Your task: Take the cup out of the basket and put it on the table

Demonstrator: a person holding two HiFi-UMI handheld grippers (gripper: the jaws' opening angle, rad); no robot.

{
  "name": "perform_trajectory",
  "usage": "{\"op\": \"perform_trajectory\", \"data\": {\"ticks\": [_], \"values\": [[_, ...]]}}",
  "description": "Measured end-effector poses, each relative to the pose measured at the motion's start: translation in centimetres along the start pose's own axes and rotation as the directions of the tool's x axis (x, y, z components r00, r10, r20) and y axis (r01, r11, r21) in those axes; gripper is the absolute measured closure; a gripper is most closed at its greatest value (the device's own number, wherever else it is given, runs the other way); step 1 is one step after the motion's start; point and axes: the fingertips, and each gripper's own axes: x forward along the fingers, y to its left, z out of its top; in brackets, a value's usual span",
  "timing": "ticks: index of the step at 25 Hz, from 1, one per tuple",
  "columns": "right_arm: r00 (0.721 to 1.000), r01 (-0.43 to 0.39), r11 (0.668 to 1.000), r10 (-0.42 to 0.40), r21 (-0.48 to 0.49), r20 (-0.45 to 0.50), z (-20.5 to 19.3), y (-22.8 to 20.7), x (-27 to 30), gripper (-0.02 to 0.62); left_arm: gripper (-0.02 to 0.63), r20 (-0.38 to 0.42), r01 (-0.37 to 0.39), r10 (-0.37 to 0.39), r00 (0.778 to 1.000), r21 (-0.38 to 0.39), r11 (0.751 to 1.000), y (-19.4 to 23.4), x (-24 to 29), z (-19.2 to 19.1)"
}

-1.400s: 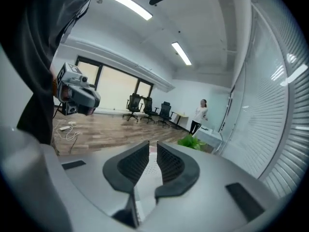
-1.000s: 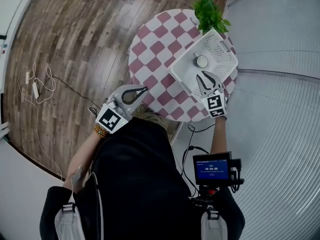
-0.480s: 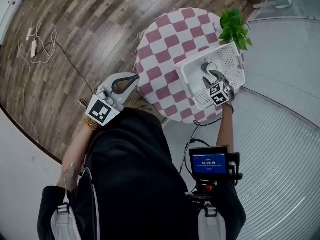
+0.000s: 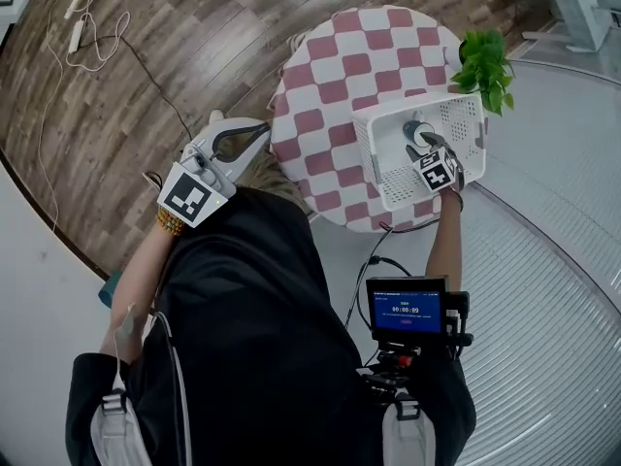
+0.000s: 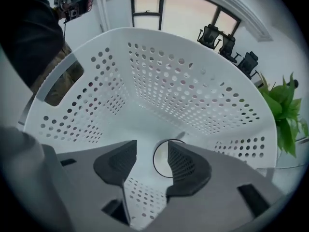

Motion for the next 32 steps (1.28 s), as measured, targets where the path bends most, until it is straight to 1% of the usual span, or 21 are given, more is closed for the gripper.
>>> {"op": "perform_trajectory", "data": {"ticks": [2,7,10,14,18,20,29,32], "values": [[1.0,-0.014,1.0,0.014,0.012,-0.01,-0.2,-0.3,0.4,0.388,0.601,-0.002,-0.006,0.006,1.0,-0.003,1.0,-0.2,0.1,-0.1],[0.998,-0.02,1.0,0.019,-0.012,-0.063,-1.3,-1.0,1.8,0.387,0.601,-0.006,-0.006,0.006,1.0,0.001,1.0,-0.5,0.4,-0.3],[0.993,-0.052,0.998,0.05,-0.019,-0.105,-2.0,-1.1,2.9,0.387,0.601,-0.009,-0.007,0.007,1.0,0.006,1.0,-0.6,0.6,-0.3],[0.985,-0.087,0.994,0.077,-0.061,-0.156,-2.7,-0.7,3.8,0.39,0.601,-0.014,-0.014,0.014,1.0,0.005,1.0,-0.7,0.6,-0.4],[0.982,-0.105,0.989,0.088,-0.101,-0.165,-2.2,-0.4,4.2,0.422,0.601,-0.021,-0.026,0.026,0.999,-0.002,1.0,-0.4,0.6,-0.7],[0.979,-0.122,0.986,0.102,-0.11,-0.177,-2.1,-0.2,4.4,0.424,0.601,-0.02,-0.031,0.031,0.999,-0.006,0.999,-0.3,0.6,-0.7],[0.962,-0.162,0.981,0.133,-0.106,-0.238,-2.0,-0.2,5.6,0.458,0.601,-0.029,-0.045,0.045,0.999,-0.008,0.999,0.2,0.7,-0.9],[0.958,-0.165,0.982,0.138,-0.092,-0.251,-2.0,-0.5,5.8,0.484,0.601,-0.03,-0.052,0.052,0.998,-0.014,0.999,0.4,0.8,-0.8]]}}
